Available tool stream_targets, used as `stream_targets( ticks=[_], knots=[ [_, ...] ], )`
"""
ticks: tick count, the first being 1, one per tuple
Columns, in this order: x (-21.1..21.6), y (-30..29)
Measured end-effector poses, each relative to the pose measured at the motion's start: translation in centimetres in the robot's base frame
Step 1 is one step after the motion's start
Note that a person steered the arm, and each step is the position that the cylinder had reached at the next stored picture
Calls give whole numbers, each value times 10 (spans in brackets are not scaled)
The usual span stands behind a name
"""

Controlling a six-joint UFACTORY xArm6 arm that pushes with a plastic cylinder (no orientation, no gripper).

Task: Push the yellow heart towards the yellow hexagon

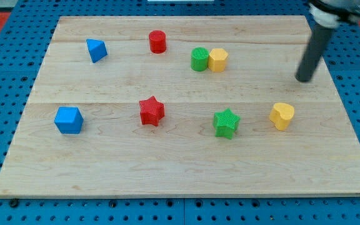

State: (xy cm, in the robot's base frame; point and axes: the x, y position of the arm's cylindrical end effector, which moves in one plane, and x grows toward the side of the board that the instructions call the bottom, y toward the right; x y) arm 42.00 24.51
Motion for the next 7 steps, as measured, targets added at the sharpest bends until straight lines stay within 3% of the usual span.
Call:
stream_targets(
  ticks=[2,3,4,6,7],
  knots=[
    [101,-2],
    [110,-35],
    [93,-68],
    [-3,-59],
    [-5,-58]
  ],
)
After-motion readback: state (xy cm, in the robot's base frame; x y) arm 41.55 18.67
